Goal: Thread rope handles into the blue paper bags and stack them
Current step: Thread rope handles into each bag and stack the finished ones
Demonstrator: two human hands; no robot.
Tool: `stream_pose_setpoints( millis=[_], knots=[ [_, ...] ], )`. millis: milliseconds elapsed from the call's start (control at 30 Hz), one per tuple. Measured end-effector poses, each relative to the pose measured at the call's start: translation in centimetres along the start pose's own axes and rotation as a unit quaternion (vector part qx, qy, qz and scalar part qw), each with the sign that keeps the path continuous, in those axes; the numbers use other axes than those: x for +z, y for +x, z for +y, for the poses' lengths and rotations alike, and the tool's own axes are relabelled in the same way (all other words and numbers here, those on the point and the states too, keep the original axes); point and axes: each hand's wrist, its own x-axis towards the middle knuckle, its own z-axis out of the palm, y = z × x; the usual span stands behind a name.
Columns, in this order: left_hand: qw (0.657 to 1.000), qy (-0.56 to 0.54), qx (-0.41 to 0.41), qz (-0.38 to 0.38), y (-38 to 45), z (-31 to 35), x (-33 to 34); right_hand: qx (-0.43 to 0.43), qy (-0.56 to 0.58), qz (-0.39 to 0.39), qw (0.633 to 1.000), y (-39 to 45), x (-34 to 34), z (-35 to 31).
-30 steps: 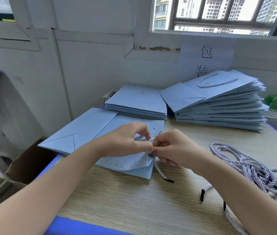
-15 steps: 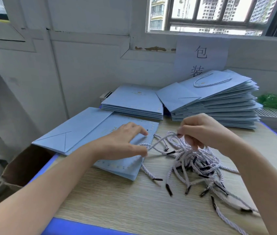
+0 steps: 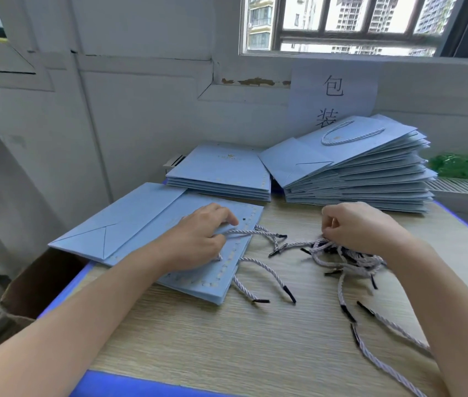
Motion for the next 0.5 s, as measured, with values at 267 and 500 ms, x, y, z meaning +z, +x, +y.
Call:
stream_pose_setpoints(
  millis=[267,500],
  knots=[
    [1.0,0.01,0.014,0.023,0.1,0.0,0.5,-0.089,0.152,0.112,0.978,-0.1,0.2,-1.7],
    [0.998,-0.031,0.046,0.039,-0.3,0.4,0.5,-0.19,0.116,0.069,0.973,0.1,1.8,-3.7]
  ],
)
